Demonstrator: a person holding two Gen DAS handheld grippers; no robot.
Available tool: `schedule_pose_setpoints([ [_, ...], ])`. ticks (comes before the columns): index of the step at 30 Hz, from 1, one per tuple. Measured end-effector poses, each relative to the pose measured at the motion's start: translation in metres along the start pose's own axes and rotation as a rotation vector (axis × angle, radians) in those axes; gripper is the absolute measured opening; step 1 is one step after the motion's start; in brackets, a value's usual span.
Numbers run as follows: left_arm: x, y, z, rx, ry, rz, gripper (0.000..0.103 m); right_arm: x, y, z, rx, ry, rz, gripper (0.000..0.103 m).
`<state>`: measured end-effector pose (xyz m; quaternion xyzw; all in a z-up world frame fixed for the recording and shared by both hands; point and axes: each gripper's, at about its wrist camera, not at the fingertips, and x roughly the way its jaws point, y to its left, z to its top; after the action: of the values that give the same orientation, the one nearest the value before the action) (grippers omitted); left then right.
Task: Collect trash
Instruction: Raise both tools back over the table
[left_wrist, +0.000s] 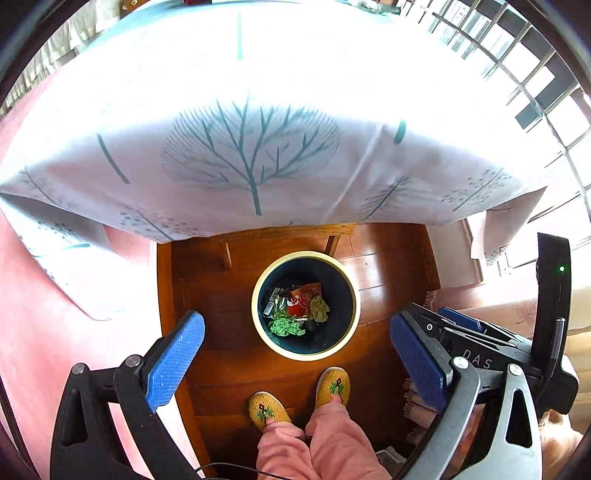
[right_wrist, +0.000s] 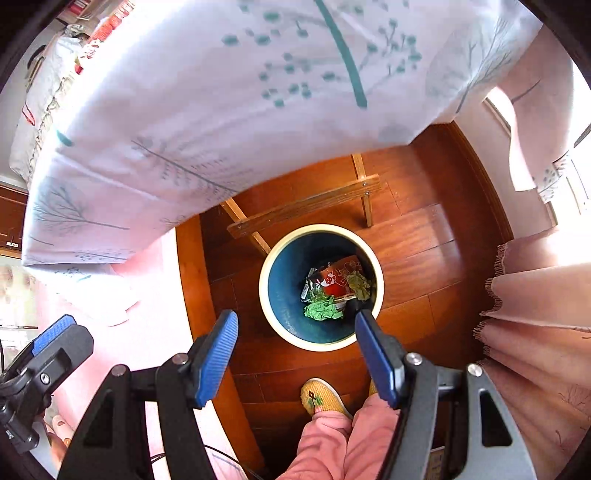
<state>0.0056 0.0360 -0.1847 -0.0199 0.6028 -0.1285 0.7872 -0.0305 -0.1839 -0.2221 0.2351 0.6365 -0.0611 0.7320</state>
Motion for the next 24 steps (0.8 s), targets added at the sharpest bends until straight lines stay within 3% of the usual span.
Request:
schedule_pose_setpoints([
  [12,-0.135,-0.004,0.003,0.041,-0.123,-0.027,0.1,-0.123,0.045,-0.013,-0.066,-0.076,0.056,0.067],
  [24,-0.207,-0.005,0.03,0.092,-0.254,-0.001,0.1,-0.208,0.081,0.006,-0.157,-0.286,0.034,0.067],
])
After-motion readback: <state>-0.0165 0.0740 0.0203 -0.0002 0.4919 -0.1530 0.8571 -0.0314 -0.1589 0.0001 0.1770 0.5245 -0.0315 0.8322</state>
